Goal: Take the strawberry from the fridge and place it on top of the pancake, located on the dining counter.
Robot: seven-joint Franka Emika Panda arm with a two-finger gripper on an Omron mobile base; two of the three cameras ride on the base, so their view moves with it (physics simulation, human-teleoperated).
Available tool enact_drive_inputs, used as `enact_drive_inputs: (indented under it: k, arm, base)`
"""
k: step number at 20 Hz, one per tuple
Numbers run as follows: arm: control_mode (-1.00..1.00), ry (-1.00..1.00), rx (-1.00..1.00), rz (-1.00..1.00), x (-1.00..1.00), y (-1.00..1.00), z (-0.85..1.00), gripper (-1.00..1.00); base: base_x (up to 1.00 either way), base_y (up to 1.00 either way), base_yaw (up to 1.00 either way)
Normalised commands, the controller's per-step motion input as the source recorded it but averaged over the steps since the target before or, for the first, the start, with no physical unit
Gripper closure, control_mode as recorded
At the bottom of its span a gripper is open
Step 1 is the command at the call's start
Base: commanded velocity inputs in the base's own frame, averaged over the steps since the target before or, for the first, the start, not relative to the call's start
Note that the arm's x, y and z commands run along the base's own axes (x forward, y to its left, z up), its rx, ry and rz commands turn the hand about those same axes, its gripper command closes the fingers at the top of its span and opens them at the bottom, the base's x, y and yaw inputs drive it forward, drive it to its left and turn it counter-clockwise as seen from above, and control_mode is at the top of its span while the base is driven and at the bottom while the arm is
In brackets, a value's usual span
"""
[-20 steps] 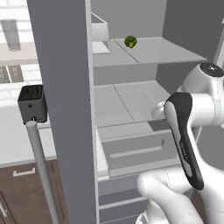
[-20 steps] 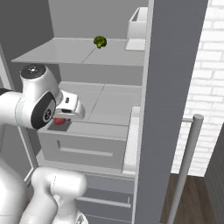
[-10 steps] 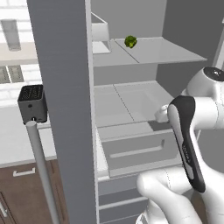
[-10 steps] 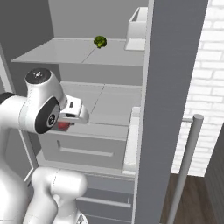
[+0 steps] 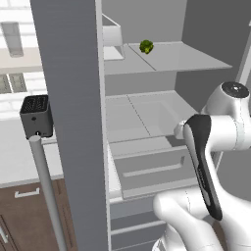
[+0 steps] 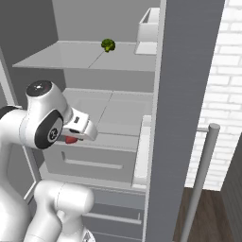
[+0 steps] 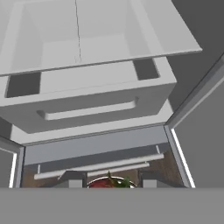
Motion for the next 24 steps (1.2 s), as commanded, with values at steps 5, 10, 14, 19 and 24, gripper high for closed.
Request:
enact_drive_inputs:
  k: [5,10,14,19,24]
  arm:
    - [-1.0,0.0,0.0,-0.01,0.06,0.0,-0.03,1.0]
    - [-1.0,0.0,0.0,0.0,0.0,0.0,-0.01,1.0]
    - [1.0,0.0,0.0,0.0,0.0,0.0,0.0,1.0]
    - [1.0,0.0,0.0,0.0,0.0,0.0,0.0,1.0]
    - [1.0,0.0,0.0,0.0,0.0,0.0,0.0,1.0]
  base:
    - [0.0,0.0,0.0]
    - [0.0,0.0,0.0]
    - [-0.25,-0.04,0.0]
    - [-0.75,-0.16,0.0]
    - [-1.0,-0.19,0.09]
